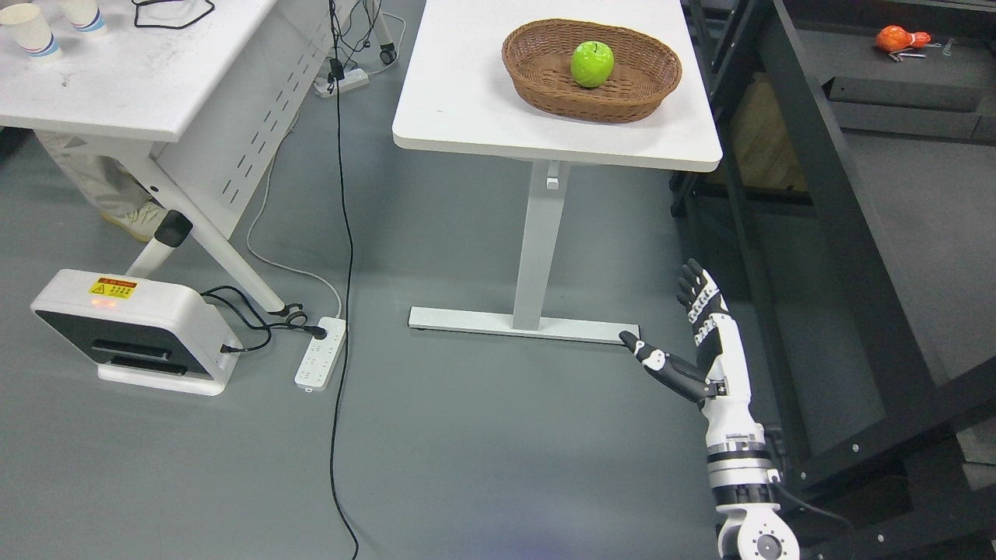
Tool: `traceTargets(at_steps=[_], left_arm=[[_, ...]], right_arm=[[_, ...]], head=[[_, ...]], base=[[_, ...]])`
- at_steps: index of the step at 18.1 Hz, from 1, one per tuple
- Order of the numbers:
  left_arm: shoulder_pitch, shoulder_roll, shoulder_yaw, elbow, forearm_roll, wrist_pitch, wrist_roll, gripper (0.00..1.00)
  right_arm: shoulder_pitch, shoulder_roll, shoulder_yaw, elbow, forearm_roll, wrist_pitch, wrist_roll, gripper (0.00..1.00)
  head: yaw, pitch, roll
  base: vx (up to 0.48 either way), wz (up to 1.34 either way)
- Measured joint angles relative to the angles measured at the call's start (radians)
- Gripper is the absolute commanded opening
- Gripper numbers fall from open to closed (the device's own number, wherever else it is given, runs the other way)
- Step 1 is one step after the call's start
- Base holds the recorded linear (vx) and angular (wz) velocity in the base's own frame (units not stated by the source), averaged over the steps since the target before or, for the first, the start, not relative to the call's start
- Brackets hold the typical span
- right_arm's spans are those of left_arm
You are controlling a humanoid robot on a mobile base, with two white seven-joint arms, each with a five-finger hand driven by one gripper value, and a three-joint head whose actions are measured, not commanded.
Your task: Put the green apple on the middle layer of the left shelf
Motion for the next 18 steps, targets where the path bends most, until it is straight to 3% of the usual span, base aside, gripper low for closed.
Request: traceTargets(at_steps=[12, 14, 16, 18], left_arm=[[0.0, 0.0, 0.0, 0.0, 0.0, 0.0, 0.0, 1.0], [0.0, 0.0, 0.0, 0.0, 0.0, 0.0, 0.0, 1.0], [0.0, 0.0, 0.0, 0.0, 0.0, 0.0, 0.0, 1.0], [0.0, 0.0, 0.0, 0.0, 0.0, 0.0, 0.0, 1.0]], right_arm=[[-0.003, 0.0, 0.006, 0.002, -0.002, 0.002, 0.014, 1.0], [-0.004, 0.0, 0.007, 0.004, 0.011, 0.003, 0.012, 0.9], [-0.007, 0.0, 0.008, 0.005, 0.093, -0.005, -0.024, 0.85], [-0.011, -0.006, 0.009, 0.005, 0.276, -0.011, -0.127, 0.85]], head=[[0.0, 0.0, 0.0], [0.0, 0.0, 0.0], [0.0, 0.0, 0.0], [0.0, 0.0, 0.0]], base=[[0.0, 0.0], [0.0, 0.0], [0.0, 0.0], [0.0, 0.0]])
